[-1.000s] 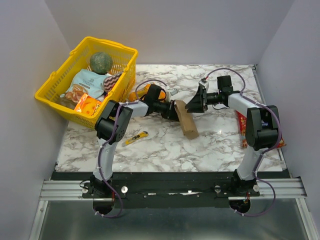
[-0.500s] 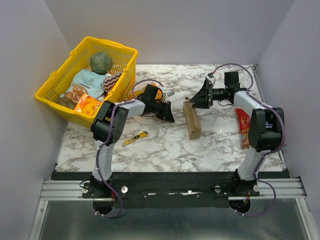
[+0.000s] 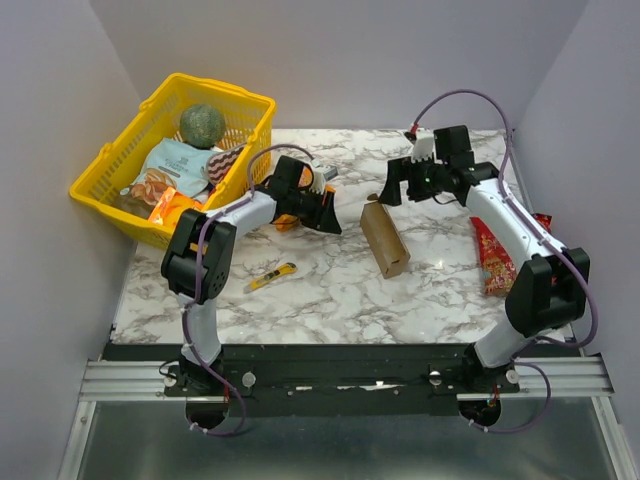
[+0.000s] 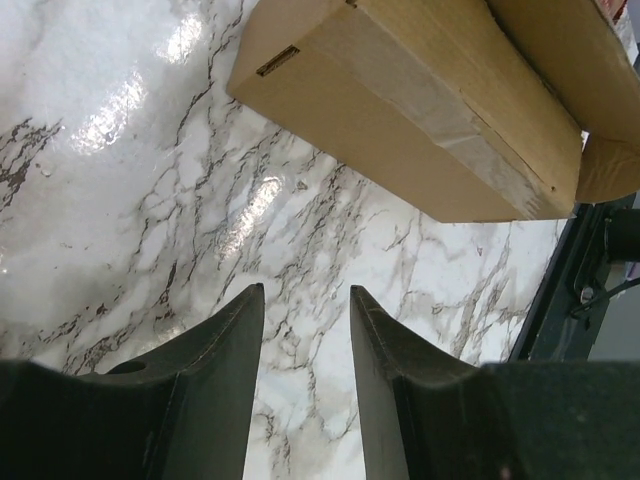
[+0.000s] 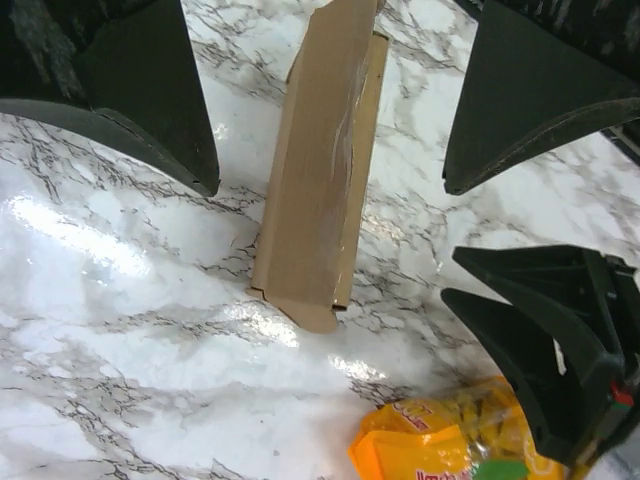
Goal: Unpack the express box
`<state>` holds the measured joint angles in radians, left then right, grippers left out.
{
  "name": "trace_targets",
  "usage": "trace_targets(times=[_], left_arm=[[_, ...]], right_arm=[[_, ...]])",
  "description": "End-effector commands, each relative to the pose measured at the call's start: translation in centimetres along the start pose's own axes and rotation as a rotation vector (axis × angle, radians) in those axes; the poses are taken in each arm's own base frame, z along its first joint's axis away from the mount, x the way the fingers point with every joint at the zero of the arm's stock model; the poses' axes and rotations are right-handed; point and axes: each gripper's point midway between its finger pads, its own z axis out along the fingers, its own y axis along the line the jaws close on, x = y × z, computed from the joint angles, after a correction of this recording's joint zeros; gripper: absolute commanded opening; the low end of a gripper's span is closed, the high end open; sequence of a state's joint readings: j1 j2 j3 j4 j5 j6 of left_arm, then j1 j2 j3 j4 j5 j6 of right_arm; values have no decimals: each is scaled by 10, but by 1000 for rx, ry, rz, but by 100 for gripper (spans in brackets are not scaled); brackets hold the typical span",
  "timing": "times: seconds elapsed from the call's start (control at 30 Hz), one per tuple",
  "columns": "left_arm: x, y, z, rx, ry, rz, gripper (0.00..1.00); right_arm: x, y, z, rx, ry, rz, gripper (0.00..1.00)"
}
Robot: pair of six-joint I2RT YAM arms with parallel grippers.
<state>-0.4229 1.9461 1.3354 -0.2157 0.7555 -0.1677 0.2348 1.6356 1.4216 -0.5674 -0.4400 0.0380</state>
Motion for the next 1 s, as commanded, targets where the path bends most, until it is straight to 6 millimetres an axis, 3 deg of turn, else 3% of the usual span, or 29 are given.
trace_targets(times=[0.0, 0.1, 0.23, 0.4, 0.43, 0.47, 0.63, 0.67, 0.73, 0.87, 0.97], left_arm=[[-4, -5, -12, -42, -17, 27, 49], [-6, -8, -16, -47, -27, 36, 49], [-9, -13, -21, -46, -41, 49, 50], [-8, -15, -24, -46, -41, 55, 50], [-8, -15, -25, -46, -42, 58, 50], [-9, -16, -25, -44, -44, 62, 50], [-27, -27, -30, -18, -72, 123, 50], [-29, -30, -30, -3, -75, 141, 50], [-42, -43, -35, 21, -101, 220, 50], [-65, -83, -39, 111, -192, 406, 51], [-67, -109, -30, 173, -205, 498, 50]], right_arm=[[33, -9, -5, 148, 95, -157, 100], [45, -5, 0, 185, 121, -207, 92], [52, -18, 2, 251, 151, -207, 77], [55, -19, 11, 240, 167, -219, 69], [54, -19, 12, 235, 169, -231, 58], [56, -19, 15, 223, 176, -234, 53], [63, -11, 21, 161, 193, -234, 52], [64, -7, 21, 136, 190, -230, 31], [60, -2, 16, 125, 170, -225, 3], [55, 8, 10, 98, 135, -207, 1], [58, 11, 8, 87, 131, -185, 1]])
